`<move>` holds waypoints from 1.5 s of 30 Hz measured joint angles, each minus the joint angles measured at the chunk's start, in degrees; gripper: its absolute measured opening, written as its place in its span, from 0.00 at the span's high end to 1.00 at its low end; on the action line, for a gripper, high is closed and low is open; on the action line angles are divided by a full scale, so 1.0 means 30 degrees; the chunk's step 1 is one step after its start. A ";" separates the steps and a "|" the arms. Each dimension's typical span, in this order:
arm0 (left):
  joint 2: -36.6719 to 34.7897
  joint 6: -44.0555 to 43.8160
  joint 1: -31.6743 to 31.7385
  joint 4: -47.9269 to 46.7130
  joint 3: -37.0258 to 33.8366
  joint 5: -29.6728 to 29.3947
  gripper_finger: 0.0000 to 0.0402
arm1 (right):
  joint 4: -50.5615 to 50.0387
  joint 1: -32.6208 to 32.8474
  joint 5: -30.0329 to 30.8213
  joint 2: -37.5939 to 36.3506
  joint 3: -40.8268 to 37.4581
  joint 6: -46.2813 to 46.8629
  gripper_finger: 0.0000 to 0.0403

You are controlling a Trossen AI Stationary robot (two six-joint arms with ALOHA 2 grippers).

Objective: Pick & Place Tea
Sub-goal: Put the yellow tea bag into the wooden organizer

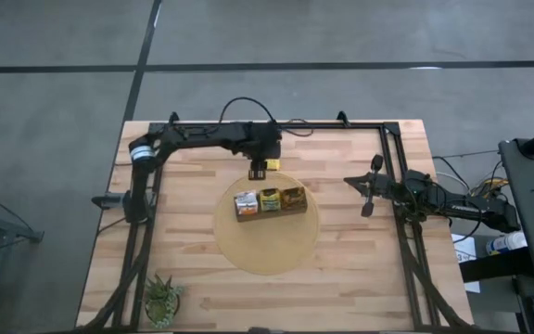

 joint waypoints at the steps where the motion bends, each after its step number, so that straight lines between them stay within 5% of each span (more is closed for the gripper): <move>1: 0.0000 0.0432 0.0320 0.0594 -0.0324 0.0670 0.56 | 0.0000 -0.0001 -0.0002 0.0000 0.0000 0.0000 0.98; 17: -0.0186 0.2428 0.4334 0.4271 -0.1730 0.2136 0.57 | 0.0000 0.0005 0.0003 0.0000 0.0000 0.0000 0.98; 26: -0.0086 0.3025 0.4474 0.5021 -0.1660 0.3150 0.59 | 0.0055 -0.0006 0.0487 0.0000 0.0000 -0.0080 0.98; 45: 0.4171 0.2717 0.4832 0.1529 0.2237 0.3018 0.59 | 0.0138 -0.0010 0.0697 0.0000 0.0000 -0.0495 0.98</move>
